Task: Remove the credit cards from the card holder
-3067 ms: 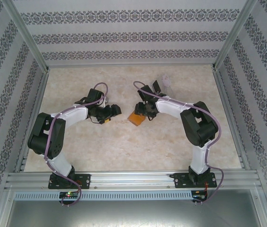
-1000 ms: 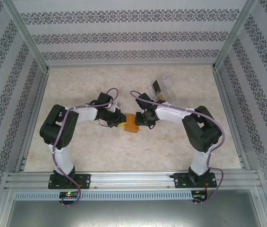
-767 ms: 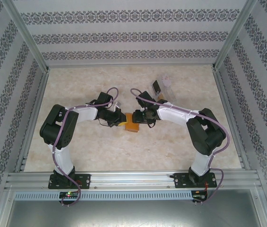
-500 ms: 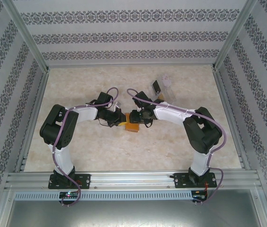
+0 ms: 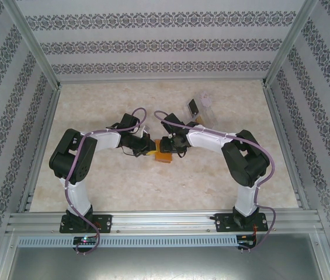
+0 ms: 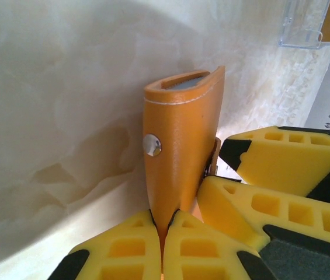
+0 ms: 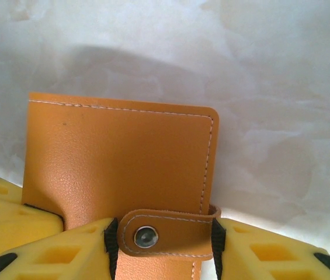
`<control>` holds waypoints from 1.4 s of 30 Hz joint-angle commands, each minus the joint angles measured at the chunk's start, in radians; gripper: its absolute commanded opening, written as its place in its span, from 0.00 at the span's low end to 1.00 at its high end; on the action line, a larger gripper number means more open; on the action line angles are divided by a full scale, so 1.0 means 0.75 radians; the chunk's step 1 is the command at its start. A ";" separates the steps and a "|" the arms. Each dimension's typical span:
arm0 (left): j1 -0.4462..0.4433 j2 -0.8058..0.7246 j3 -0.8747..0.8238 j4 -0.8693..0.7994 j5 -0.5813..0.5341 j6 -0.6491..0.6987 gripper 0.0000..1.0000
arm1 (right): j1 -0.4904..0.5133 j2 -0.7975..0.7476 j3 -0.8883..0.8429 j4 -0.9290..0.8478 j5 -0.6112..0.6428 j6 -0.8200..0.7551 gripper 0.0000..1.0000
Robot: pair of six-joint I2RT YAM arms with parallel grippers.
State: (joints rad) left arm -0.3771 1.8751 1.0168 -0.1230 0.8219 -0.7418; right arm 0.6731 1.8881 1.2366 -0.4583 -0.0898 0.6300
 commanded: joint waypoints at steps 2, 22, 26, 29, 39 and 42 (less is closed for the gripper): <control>-0.014 -0.026 0.029 -0.111 -0.107 0.033 0.00 | 0.004 0.019 0.017 -0.100 0.125 0.013 0.47; -0.017 -0.052 0.002 -0.143 -0.202 0.029 0.00 | -0.037 -0.077 -0.073 -0.116 0.260 0.069 0.37; -0.023 -0.051 0.028 -0.173 -0.207 0.039 0.14 | -0.040 -0.106 -0.084 -0.042 0.181 0.043 0.38; -0.024 -0.070 0.055 -0.224 -0.236 0.054 0.43 | -0.041 -0.083 -0.063 -0.008 0.090 0.029 0.38; 0.010 -0.247 0.076 -0.301 -0.462 0.039 0.83 | -0.041 -0.049 -0.045 0.011 0.060 0.006 0.23; 0.042 -0.311 0.062 -0.330 -0.521 0.052 0.91 | -0.040 -0.045 -0.047 0.004 0.059 -0.010 0.18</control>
State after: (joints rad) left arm -0.3729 1.6901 1.0542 -0.3088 0.5144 -0.7139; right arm 0.6437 1.8431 1.1843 -0.4477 -0.0395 0.6456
